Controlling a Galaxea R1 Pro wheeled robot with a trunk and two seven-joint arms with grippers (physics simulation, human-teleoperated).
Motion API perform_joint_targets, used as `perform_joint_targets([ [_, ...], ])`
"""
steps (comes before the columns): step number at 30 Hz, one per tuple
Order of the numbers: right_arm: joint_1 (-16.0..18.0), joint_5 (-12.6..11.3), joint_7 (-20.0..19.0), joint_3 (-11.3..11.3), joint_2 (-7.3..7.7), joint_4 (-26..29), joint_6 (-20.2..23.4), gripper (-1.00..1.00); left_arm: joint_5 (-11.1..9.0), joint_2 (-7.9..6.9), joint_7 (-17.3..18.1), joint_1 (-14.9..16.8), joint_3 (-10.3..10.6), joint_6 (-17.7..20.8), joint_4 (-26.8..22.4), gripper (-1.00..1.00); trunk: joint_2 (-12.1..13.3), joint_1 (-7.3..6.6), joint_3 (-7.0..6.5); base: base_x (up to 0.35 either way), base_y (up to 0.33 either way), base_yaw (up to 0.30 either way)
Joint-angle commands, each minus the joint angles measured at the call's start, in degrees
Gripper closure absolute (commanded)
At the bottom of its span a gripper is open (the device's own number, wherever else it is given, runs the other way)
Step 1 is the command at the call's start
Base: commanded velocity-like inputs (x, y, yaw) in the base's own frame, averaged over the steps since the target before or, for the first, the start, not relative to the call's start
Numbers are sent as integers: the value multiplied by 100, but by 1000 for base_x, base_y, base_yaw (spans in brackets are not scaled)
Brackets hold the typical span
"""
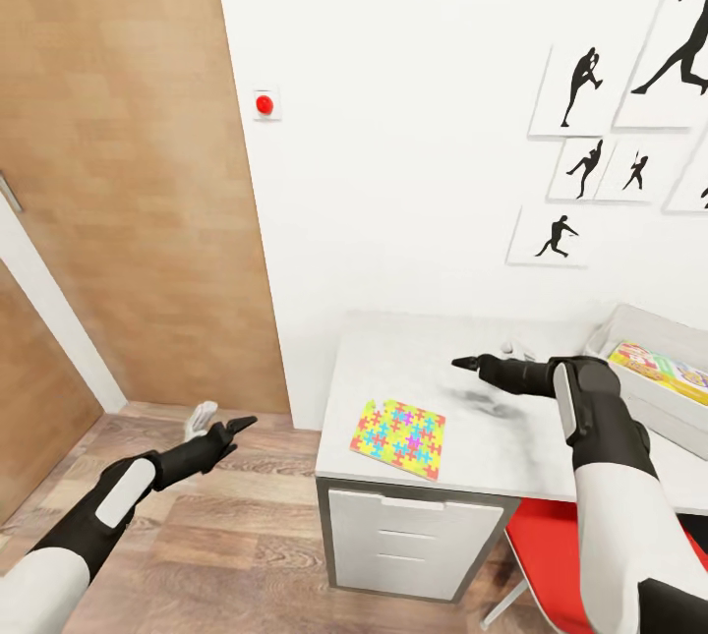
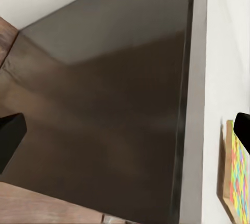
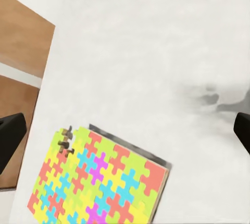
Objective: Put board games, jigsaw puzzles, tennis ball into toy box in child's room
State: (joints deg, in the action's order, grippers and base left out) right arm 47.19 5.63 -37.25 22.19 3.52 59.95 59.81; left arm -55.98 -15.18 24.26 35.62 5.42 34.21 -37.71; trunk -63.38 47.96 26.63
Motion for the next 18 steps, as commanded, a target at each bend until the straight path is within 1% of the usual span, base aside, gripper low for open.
perform_joint_targets([
  [1, 5, 57, -55, 13, -4, 1, 19, -100, -34, 12, 17, 3, 13, -7, 23, -100, -4, 0, 6, 0, 0, 0],
  [3, 3, 54, -55, 24, -6, -5, 19, -100, -54, 42, 45, -9, 0, -47, 47, -100, -4, 0, 6, 0, 0, -23],
  [6, 6, 47, -48, 39, -8, -14, 19, -100, -70, 63, 62, -22, 8, -74, 63, -100, -4, 0, 6, 8, 14, -159],
  [10, 8, 42, -39, 45, -12, -30, 19, -100, -57, 72, 64, -27, 19, -83, 68, -100, -4, 0, 6, 95, 165, -253],
  [13, 40, 35, -28, 80, -5, -336, 19, -100, -55, 75, 68, -37, 23, -87, 69, -100, -4, 0, 6, 152, 238, -280],
  [14, 59, 27, -25, 172, 16, -597, 19, -100, -57, 76, 70, -41, 25, -88, 70, -100, -4, 0, 6, 177, 259, -288],
  [15, 69, 23, -24, 237, 19, -711, 19, -100, -57, 76, 72, -42, 26, -88, 70, -100, -4, 0, 6, 185, 263, -290],
  [16, 92, 24, -22, 351, 20, -896, 19, -100, -57, 76, 81, -43, 25, -89, 70, -100, -4, 0, 6, 196, 270, -292],
  [18, 116, 33, -16, 429, 16, -1042, 19, -100, -56, 76, 111, -45, 24, -89, 70, -100, -4, 0, 6, 202, 274, -293],
])
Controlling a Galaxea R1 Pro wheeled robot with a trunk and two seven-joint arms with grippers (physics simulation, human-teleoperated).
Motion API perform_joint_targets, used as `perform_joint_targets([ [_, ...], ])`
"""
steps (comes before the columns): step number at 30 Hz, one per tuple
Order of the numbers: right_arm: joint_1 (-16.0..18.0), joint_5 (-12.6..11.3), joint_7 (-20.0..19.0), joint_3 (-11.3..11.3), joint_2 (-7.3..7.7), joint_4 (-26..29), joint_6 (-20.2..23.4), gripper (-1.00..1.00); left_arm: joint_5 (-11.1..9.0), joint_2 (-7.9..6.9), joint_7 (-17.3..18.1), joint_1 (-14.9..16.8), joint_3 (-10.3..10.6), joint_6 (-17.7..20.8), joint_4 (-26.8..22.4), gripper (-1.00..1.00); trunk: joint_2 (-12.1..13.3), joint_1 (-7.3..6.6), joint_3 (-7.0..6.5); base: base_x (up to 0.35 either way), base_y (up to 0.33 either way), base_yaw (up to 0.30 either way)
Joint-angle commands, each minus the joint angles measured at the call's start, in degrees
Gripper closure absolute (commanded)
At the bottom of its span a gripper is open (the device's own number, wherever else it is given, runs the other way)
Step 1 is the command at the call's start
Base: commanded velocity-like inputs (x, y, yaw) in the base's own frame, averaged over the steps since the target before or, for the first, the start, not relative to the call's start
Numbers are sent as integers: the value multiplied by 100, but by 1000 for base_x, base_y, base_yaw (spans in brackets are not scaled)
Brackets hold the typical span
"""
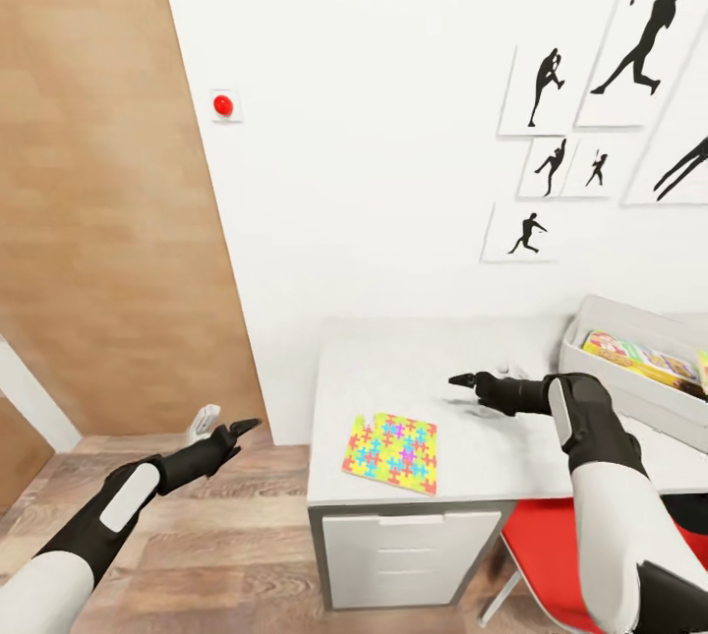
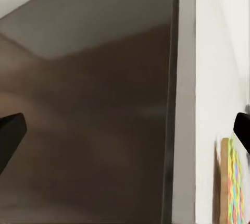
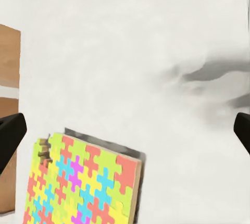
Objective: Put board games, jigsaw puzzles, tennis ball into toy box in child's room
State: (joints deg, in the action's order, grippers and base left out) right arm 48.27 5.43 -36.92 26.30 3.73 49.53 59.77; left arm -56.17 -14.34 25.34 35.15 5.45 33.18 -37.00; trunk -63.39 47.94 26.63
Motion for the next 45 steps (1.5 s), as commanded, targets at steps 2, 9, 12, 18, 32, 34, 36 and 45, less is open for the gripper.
perform_joint_targets([
  [2, 27, 51, 45, 90, -7, -304, 23, -100, -31, -7, 80, -3, 19, 12, 0, -100, -4, 2, 6, 211, 279, -251],
  [9, 37, 22, 212, 156, 20, -774, 23, -100, -9, -14, 184, -30, 22, 22, 2, -100, -4, 2, 6, 130, 162, -75],
  [12, 37, 26, 219, 154, 35, -844, 23, -100, -16, -11, 306, -33, 39, 60, 29, -100, -4, 2, 6, 23, 28, -12],
  [18, 2, 25, 177, 135, 45, -875, 23, -100, -7, -13, 623, -50, 37, 61, 64, -100, -4, 2, 6, 6, 8, -3],
  [32, -205, 40, -659, -426, 47, -821, 23, -100, 17, -26, 700, -122, 26, 5, 70, -100, -4, 2, 6, 0, 0, 0],
  [34, -327, 23, -684, -643, 48, -758, 23, -100, 18, -30, 701, -122, 26, 5, 70, -100, -4, 2, 6, 0, 0, 0],
  [36, -407, 4, -697, -781, 52, -630, 23, -100, 18, -32, 701, -122, 26, 5, 70, -100, -4, 2, 6, 0, 0, 0],
  [45, -1107, -19, -711, -907, 57, 537, 23, -100, 18, -26, 701, -122, 26, 4, 70, -100, -4, 2, 6, 0, 0, 0],
])
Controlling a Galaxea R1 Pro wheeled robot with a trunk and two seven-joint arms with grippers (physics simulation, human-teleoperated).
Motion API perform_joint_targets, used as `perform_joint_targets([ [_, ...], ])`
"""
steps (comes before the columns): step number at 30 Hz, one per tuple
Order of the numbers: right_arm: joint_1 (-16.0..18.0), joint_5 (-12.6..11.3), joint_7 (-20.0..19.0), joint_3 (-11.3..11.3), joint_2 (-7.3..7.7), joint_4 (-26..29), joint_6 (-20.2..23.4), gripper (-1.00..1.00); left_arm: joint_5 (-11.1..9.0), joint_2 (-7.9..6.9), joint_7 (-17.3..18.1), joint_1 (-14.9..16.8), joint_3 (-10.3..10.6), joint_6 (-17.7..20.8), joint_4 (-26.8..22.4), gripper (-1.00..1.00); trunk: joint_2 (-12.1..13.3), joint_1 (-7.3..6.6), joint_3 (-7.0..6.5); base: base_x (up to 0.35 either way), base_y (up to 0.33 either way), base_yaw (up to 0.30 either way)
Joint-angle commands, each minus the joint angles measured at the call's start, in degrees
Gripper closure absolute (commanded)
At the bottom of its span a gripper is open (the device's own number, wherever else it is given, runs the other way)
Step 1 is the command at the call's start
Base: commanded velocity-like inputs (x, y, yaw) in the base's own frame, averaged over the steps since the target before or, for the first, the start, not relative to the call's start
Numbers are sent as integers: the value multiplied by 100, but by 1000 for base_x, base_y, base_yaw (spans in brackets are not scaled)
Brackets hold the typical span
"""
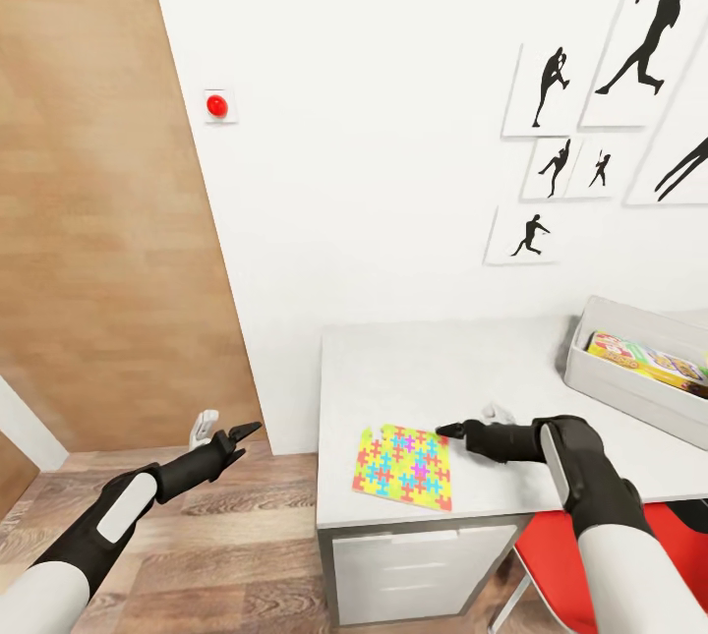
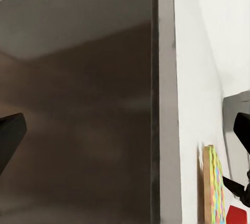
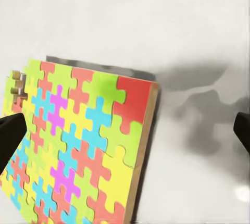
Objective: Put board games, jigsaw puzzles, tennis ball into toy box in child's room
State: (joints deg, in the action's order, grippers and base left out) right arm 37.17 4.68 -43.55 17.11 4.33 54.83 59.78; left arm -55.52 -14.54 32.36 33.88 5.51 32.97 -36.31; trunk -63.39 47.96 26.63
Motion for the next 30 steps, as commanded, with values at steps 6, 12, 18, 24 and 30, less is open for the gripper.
perform_joint_targets([
  [6, -81, 71, -48, 0, -16, 150, 22, -100, -39, 0, -2, 4, 21, 25, 1, -100, -4, 0, 6, 0, 0, 49],
  [12, -96, 77, -48, -7, -24, 149, 22, -100, -38, 10, -9, 4, 27, 18, 1, -100, -4, 0, 0, 0, 0, 254],
  [18, -200, 77, -48, -22, -50, 143, 22, -100, -38, 12, -10, 4, 29, 18, 1, -100, -4, 0, -3, 0, 0, 157],
  [24, -226, 77, -54, -31, -65, 142, 22, -100, -38, 18, -25, 4, 29, 17, 1, -100, -4, 0, -3, 0, 0, 137],
  [30, -228, 77, -57, -32, -66, 142, 22, -100, -35, 19, -28, 4, 32, 13, 1, -100, -4, 0, -3, 0, 0, 276],
])
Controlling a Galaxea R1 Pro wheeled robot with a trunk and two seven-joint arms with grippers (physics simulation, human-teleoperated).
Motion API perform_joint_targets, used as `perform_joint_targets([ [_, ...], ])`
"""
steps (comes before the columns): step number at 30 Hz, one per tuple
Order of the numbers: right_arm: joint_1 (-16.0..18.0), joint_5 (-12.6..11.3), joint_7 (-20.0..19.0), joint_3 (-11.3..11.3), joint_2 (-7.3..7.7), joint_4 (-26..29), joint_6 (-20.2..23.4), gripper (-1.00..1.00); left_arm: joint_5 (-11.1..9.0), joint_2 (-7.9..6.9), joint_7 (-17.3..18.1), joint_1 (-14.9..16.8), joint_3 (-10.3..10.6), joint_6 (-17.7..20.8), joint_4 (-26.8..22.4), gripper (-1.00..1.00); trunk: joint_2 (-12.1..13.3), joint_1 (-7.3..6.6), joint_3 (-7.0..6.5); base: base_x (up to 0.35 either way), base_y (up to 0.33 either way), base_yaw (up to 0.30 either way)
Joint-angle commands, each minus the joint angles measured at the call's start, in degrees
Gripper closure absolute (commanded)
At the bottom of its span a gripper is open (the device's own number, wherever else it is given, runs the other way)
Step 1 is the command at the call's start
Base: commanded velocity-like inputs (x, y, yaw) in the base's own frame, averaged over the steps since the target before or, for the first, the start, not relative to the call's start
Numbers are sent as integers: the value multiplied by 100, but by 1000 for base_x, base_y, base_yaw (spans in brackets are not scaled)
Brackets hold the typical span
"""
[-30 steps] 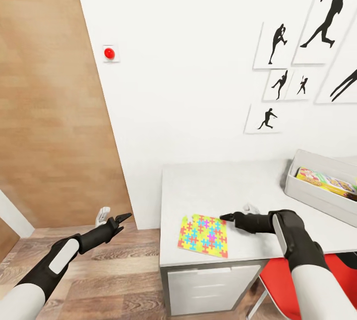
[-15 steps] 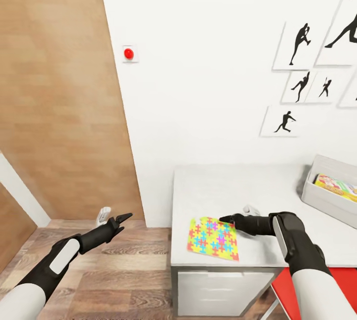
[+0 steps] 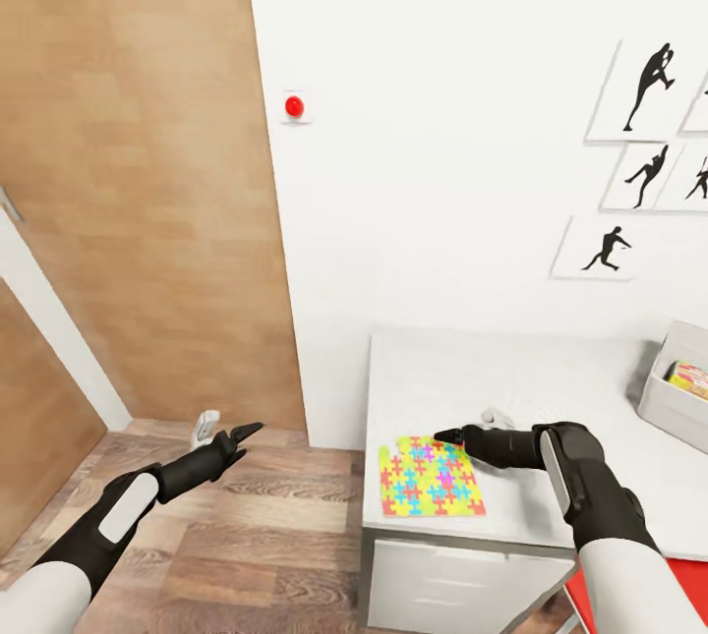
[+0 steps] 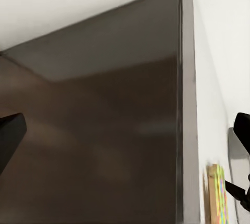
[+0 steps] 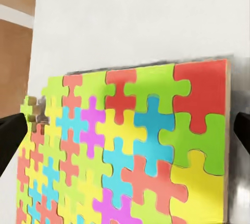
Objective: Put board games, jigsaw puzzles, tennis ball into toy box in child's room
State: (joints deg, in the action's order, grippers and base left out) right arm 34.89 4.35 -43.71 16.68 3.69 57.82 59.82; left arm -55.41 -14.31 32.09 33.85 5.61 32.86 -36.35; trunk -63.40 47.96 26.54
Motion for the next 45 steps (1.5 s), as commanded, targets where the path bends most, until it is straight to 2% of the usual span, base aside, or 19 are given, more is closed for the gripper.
perform_joint_targets([
  [1, 0, 110, -40, 11, -1, -157, 18, -100, -46, -10, -3, 0, 24, -30, 7, -100, -3, 1, 7, 0, 0, 291],
  [23, 0, 109, -41, 17, -4, -171, 18, -100, -62, -11, -1, -10, 14, -129, 8, -100, -3, 1, -3, -95, 0, 110],
  [45, 0, 110, -40, 11, -9, -175, 18, -100, -87, -14, 29, -36, 0, -144, 5, -100, -3, 1, -4, -93, 17, 8],
])
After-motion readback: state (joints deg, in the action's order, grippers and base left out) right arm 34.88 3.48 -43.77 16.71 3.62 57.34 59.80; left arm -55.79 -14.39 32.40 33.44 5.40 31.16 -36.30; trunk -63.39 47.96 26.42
